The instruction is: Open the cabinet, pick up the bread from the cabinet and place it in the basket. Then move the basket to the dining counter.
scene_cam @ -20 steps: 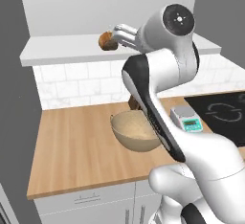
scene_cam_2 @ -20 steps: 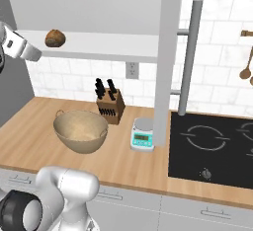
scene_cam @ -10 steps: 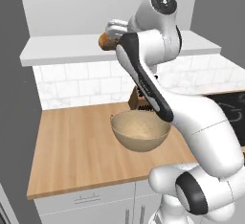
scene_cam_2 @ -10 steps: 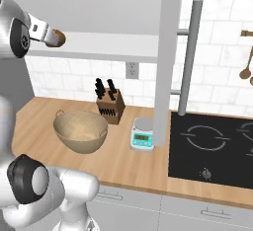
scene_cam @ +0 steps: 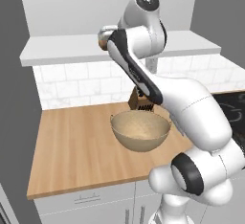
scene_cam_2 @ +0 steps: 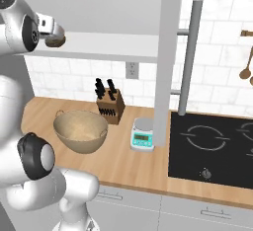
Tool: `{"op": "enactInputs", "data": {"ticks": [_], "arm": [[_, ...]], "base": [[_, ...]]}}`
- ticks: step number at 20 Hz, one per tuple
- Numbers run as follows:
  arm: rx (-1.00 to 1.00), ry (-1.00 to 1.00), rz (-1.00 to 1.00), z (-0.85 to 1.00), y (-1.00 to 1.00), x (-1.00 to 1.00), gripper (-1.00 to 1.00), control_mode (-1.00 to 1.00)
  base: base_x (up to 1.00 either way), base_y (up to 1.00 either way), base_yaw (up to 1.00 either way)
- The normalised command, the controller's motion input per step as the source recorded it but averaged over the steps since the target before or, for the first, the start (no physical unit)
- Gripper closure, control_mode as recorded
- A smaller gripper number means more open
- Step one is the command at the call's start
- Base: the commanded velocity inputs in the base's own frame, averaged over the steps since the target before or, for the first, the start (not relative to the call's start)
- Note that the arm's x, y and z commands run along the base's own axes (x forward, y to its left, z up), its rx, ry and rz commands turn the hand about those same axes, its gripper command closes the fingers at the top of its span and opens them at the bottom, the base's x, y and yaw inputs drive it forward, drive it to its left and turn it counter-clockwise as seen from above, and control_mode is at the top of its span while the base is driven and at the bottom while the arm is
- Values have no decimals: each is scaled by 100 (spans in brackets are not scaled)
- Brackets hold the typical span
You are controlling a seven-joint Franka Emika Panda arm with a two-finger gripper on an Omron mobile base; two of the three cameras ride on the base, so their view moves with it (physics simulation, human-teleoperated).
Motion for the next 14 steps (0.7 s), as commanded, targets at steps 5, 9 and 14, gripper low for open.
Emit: {"op": "enactInputs", "data": {"ticks": [5, 9, 14], "arm": [[-16, -27, 2, -25, 5, 62, -100, -100], [-3, -4, 1, 9, 0, 80, -100, -100], [0, 1, 2, 33, 0, 56, -100, -100]], "base": [[0, 0, 0], [0, 0, 0], [0, 0, 0]]}}
